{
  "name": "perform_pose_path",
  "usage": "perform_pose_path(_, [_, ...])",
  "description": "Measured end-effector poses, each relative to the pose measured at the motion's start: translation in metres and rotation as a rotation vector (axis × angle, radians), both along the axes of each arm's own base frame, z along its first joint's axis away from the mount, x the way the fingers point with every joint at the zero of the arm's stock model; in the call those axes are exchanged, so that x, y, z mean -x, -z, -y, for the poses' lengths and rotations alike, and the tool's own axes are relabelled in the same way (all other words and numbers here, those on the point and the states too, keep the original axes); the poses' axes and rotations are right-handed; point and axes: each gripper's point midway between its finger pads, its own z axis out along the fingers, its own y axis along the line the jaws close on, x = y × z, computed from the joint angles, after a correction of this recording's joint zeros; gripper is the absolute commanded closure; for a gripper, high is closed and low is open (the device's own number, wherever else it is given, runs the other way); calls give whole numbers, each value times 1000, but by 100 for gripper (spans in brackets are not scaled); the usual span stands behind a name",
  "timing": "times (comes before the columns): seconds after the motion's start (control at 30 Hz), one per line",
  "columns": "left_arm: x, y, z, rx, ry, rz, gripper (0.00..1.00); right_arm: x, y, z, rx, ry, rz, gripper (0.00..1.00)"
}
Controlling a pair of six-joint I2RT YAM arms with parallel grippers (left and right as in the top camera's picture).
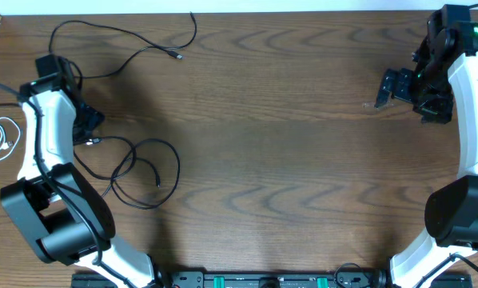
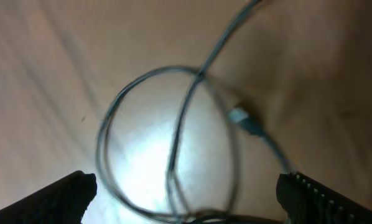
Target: Untangle cables
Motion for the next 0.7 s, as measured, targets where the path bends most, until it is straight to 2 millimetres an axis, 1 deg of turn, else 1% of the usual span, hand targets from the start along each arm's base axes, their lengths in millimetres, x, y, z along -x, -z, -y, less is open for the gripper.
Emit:
perform_pose_path(0.07, [-15,-3,12,28,92,37,2,0,0,0,0,0,0,1])
perform_pose_path(0.13, [-32,-5,37,111,222,86,2,0,0,0,0,0,0,1])
perform_pose_path(0.2, [-48,-12,74,233,374,155,2,0,0,0,0,0,0,1])
perform_pose_path(0.27, [-51,-17,106,338,477,181,2,0,0,0,0,0,0,1])
perform_pose_path(0.37, [-43,-14,137,438,566,151,2,0,0,0,0,0,-1,1])
perform_pose_path(0.43, [-36,-12,153,486,623,119,2,0,0,0,0,0,0,1])
perform_pose_path(0.5, [-29,-10,164,518,675,87,2,0,0,0,0,0,0,1])
perform_pose_path(0.6, [-27,-6,174,541,734,65,2,0,0,0,0,0,0,1])
perform_pose_path(0.7, [-26,-6,178,552,754,61,2,0,0,0,0,0,0,1])
